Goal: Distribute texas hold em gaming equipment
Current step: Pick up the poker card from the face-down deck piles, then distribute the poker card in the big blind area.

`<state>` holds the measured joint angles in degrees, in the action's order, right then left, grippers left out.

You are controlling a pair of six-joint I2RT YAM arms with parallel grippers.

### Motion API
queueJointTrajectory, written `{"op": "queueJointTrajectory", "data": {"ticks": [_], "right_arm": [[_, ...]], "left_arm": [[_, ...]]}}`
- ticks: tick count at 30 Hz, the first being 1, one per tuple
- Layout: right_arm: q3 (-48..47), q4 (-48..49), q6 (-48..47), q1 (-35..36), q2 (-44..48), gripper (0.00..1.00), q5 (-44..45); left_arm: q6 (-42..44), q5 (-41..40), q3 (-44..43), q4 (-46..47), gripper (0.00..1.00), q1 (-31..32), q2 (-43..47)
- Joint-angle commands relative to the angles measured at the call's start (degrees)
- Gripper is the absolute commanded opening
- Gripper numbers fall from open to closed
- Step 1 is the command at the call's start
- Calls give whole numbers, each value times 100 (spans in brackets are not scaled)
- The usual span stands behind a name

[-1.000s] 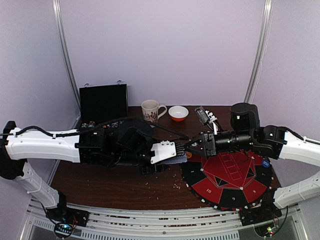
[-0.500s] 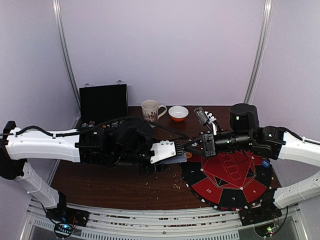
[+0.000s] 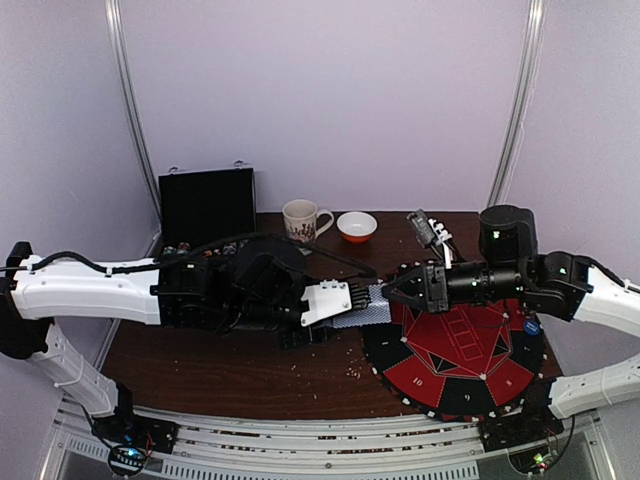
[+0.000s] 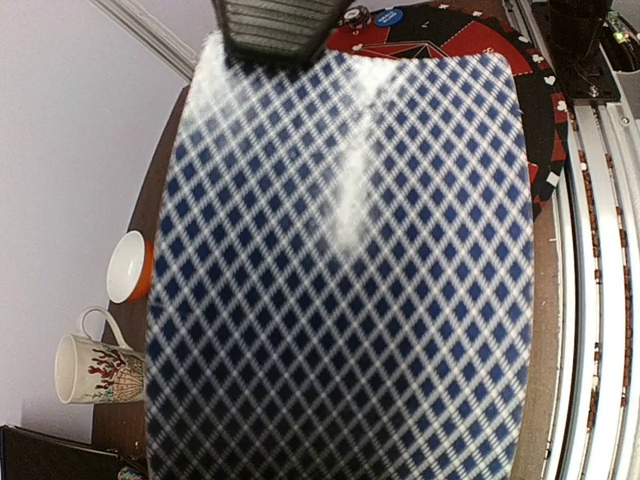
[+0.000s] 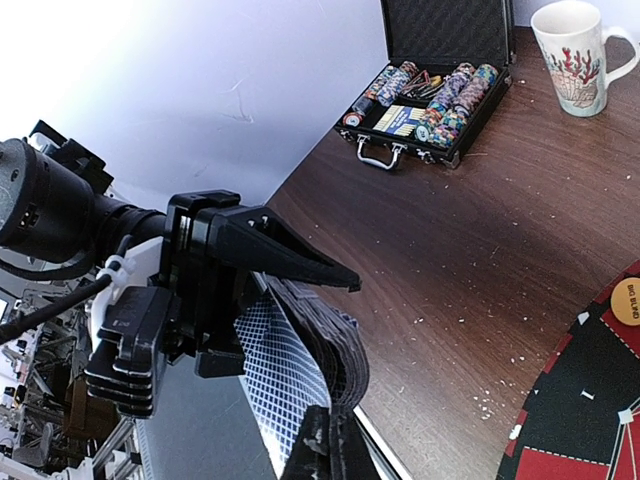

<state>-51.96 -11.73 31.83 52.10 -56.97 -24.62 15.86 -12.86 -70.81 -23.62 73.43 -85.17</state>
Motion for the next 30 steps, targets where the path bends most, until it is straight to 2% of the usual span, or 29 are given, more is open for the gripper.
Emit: {"op": "queueJointTrajectory", "data": {"ticks": [1,12,15,19,21,30], "right_arm": [[-300,-353,-206,-154,223,0,238],[-505,-495,54,-936,817,0,312],[-743,-843,136,-1246,957,0,960],[-994,-1627,522,-1693,958,0,2404],[-905,-1803,710,-1845,966,0,2820],[-657,-1893,1180,-2395,1021,0,3034]], "left_arm": [[-108,-8,62,310,51,-48,179],[-205,-107,54,306,51,-65,190],[-217,-102,43,310,51,-66,200],[-294,-102,10,313,51,-65,187],[-348,-102,3,310,51,-66,185],[-780,-183,149,383,51,-66,269]]}}
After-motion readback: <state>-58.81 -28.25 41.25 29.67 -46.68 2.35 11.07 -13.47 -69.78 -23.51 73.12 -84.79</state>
